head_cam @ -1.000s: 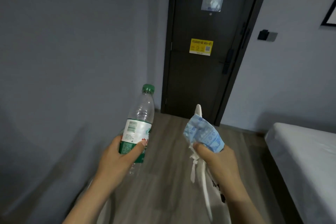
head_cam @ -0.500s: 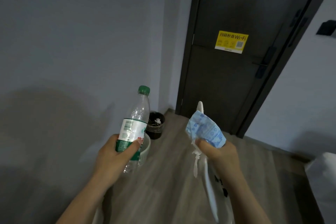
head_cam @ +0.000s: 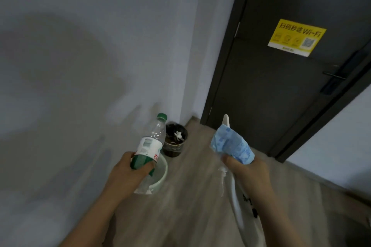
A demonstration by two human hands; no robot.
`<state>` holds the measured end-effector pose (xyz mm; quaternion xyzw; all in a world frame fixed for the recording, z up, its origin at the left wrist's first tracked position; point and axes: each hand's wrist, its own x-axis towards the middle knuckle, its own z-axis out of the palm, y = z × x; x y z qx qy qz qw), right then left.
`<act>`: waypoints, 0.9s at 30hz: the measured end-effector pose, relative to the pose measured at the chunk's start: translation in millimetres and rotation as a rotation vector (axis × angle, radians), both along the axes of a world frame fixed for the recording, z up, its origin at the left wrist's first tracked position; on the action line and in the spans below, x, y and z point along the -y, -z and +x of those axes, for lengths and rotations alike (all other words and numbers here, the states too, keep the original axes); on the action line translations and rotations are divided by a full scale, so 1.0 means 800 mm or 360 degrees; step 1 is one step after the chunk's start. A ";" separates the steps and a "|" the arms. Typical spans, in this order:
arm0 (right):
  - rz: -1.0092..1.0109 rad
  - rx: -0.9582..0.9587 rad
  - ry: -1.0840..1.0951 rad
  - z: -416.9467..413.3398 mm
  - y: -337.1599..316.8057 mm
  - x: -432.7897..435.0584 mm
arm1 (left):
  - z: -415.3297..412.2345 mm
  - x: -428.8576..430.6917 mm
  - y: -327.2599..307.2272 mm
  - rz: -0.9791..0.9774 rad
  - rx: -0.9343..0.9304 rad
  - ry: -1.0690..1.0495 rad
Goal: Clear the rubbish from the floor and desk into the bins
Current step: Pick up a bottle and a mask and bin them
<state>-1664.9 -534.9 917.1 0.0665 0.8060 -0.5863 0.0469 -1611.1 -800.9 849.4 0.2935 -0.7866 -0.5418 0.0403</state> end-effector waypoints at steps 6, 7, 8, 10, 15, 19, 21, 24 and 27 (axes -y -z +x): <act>-0.0039 0.0101 -0.0056 -0.106 0.019 0.034 | -0.102 0.036 0.032 -0.0079 0.0173 -0.0025; -0.0056 0.0111 -0.0061 -0.127 0.025 0.037 | -0.118 0.041 0.040 -0.0097 0.0197 -0.0035; -0.0065 0.0124 -0.0068 -0.150 0.030 0.041 | -0.134 0.046 0.049 -0.0116 0.0227 -0.0045; -0.0030 0.0140 -0.0107 -0.197 0.043 0.049 | -0.165 0.054 0.066 -0.0163 0.0291 -0.0072; 0.0070 0.0142 -0.0305 -0.326 0.064 0.072 | -0.245 0.061 0.096 -0.0162 0.0441 -0.0173; 0.0087 0.0228 -0.0441 -0.422 0.071 0.094 | -0.294 0.066 0.123 -0.0145 0.0732 -0.0205; 0.0090 0.0278 -0.0517 -0.462 0.079 0.107 | -0.311 0.069 0.140 -0.0187 0.0835 -0.0223; 0.0157 0.0315 -0.0608 -0.501 0.101 0.124 | -0.330 0.072 0.164 -0.0203 0.0952 -0.0242; 0.0241 0.0340 -0.0699 -0.526 0.126 0.141 | -0.346 0.083 0.192 -0.0178 0.1022 -0.0250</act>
